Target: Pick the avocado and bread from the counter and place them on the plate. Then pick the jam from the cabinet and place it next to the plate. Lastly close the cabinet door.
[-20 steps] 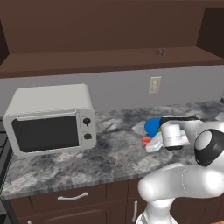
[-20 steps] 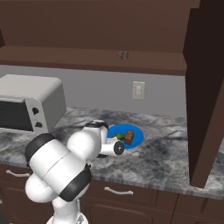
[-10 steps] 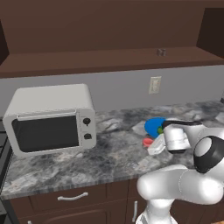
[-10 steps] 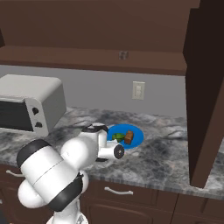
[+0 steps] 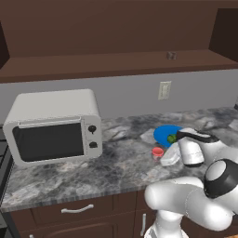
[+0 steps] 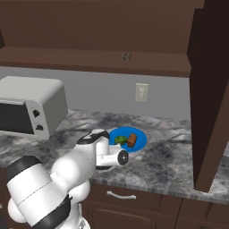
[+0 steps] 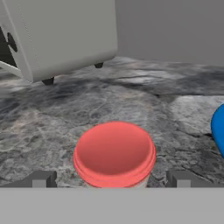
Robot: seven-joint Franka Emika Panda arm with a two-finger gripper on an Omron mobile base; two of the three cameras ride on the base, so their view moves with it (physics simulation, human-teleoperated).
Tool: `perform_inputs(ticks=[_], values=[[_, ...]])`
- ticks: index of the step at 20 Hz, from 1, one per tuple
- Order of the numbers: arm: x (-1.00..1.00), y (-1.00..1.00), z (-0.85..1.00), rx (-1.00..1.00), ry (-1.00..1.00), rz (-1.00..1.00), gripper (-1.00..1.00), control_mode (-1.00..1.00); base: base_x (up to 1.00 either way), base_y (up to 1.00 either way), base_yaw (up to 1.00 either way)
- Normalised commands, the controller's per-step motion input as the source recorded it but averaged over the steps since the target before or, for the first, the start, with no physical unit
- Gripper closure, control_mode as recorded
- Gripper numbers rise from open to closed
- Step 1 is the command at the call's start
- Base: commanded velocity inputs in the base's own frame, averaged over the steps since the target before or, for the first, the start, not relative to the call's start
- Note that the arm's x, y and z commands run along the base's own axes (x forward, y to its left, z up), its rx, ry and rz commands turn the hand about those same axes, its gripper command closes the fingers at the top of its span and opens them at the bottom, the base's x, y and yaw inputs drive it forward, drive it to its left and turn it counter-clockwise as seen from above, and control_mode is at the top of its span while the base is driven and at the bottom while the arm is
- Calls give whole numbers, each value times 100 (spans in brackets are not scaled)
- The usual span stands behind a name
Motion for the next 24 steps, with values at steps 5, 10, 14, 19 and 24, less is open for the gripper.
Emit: perform_inputs(ticks=[5, 10, 14, 19, 24], values=[[-27, 0, 21, 0, -4, 0, -100, -100, 0, 0, 0], [-35, 0, 34, 0, -7, 0, -100, -100, 0, 0, 0], [-30, 0, 37, 0, -9, 0, -100, -100, 0, 0, 0], [-26, 0, 37, 0, -11, 0, -100, -100, 0, 0, 0], [-27, 0, 38, 0, -16, 0, -100, -100, 0, 0, 0]])
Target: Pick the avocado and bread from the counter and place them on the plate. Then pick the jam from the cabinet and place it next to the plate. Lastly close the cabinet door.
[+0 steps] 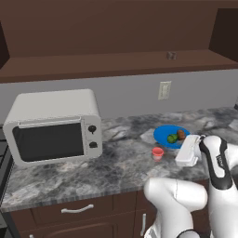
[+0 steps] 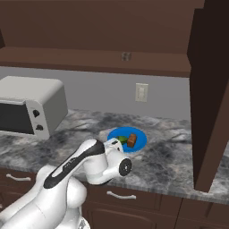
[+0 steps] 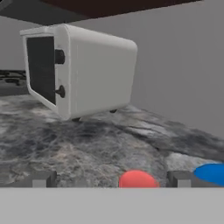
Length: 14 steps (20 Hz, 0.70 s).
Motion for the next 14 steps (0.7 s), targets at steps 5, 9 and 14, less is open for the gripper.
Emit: perform_inputs(ticks=[5, 9, 14], values=[[-27, 0, 39, 0, -17, 0, -100, -100, 0, 0, 0], [-23, -1, 40, 0, -17, 0, -100, -100, 0, 0, 0], [-22, -8, 38, 0, -18, 0, -100, -100, 0, 0, 0]])
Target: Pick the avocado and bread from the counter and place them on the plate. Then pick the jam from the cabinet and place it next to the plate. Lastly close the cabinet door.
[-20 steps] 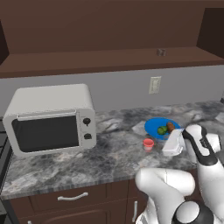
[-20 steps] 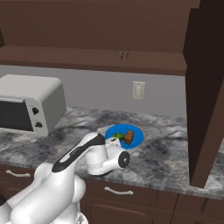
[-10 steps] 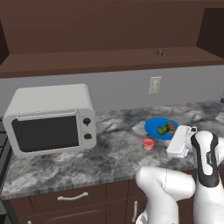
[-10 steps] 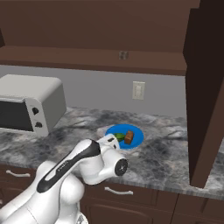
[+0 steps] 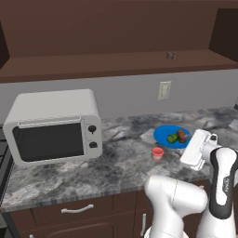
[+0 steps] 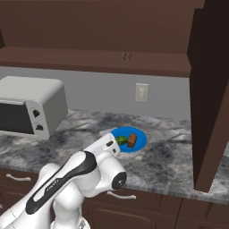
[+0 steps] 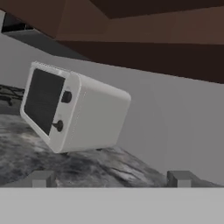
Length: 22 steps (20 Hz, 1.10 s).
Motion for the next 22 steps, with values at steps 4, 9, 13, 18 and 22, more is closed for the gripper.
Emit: perform_inputs(ticks=[4, 9, 13, 18, 22], values=[[-12, -8, 40, 1, -14, 0, -100, -100, 0, 0, 0], [-8, -9, 37, 2, -13, 0, -100, -100, 0, 0, 0], [-10, -16, 32, 0, -13, 0, -100, -100, 0, 0, 0], [-9, -33, 16, -1, -13, 0, -100, -100, 0, 0, 0], [-12, -33, 17, -6, -16, 0, -100, -100, 0, 0, 0]])
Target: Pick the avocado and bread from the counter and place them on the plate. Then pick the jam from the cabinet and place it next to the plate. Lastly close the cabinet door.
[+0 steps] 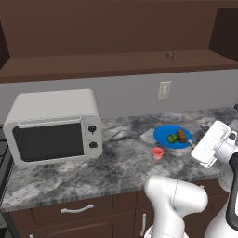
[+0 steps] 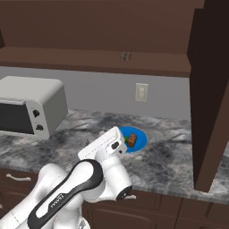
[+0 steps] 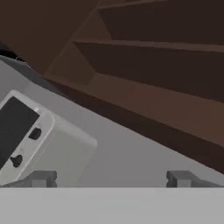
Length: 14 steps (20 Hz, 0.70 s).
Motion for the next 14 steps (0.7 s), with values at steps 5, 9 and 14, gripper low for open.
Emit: perform_inputs(ticks=[5, 9, 14], values=[[-8, -25, 24, -10, -14, -3, -100, -100, 0, 0, 0], [-7, -16, 24, -13, -13, -5, -100, -100, 0, 0, 0], [-8, -14, 15, -14, -13, -7, -100, -100, 0, 0, 0]])
